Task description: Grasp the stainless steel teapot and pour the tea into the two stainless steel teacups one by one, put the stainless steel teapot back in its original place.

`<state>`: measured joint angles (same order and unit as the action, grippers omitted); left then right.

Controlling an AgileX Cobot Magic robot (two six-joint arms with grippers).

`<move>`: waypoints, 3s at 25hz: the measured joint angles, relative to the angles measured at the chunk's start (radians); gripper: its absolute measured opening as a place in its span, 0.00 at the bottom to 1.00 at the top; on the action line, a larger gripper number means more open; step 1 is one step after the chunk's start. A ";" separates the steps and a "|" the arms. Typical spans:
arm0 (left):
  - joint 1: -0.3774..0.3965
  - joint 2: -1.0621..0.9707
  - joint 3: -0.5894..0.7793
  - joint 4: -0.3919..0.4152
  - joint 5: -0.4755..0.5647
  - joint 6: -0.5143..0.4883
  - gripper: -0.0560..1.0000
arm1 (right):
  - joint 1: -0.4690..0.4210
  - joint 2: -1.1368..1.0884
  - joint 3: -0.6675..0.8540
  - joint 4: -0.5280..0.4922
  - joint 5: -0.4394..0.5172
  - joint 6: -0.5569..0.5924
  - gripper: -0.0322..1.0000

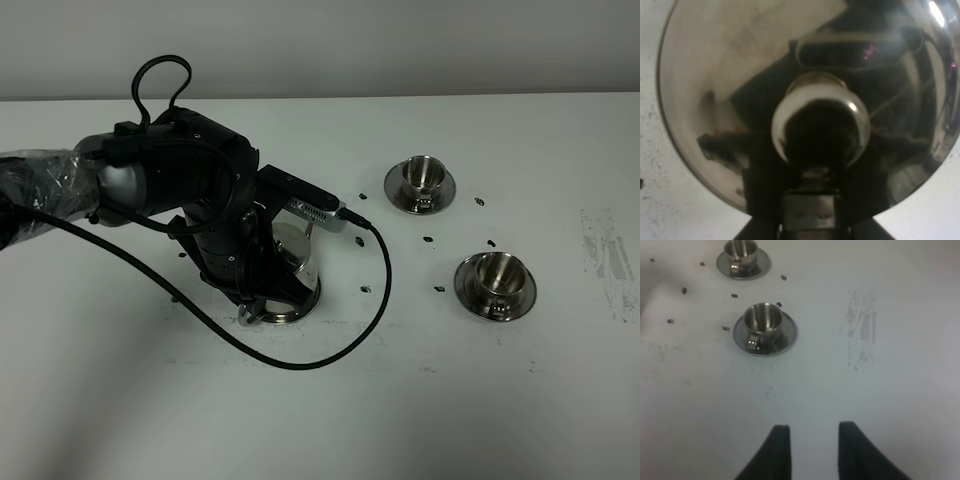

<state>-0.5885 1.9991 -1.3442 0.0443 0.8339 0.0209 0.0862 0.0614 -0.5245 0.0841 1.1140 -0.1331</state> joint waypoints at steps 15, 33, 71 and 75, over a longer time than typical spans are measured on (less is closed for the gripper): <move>0.000 -0.008 -0.026 0.024 0.017 0.005 0.22 | 0.000 0.000 0.000 0.000 0.000 0.000 0.25; -0.028 -0.009 -0.157 0.048 0.094 0.128 0.22 | 0.000 0.000 0.000 0.000 0.000 0.000 0.25; 0.136 0.225 -0.762 0.043 0.334 1.085 0.22 | 0.000 0.000 0.000 0.000 0.000 0.000 0.25; 0.137 0.299 -0.844 0.036 0.330 1.106 0.22 | 0.000 0.000 0.000 0.000 0.000 0.000 0.25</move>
<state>-0.4518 2.2977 -2.1884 0.0798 1.1642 1.1268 0.0862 0.0614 -0.5245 0.0841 1.1140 -0.1331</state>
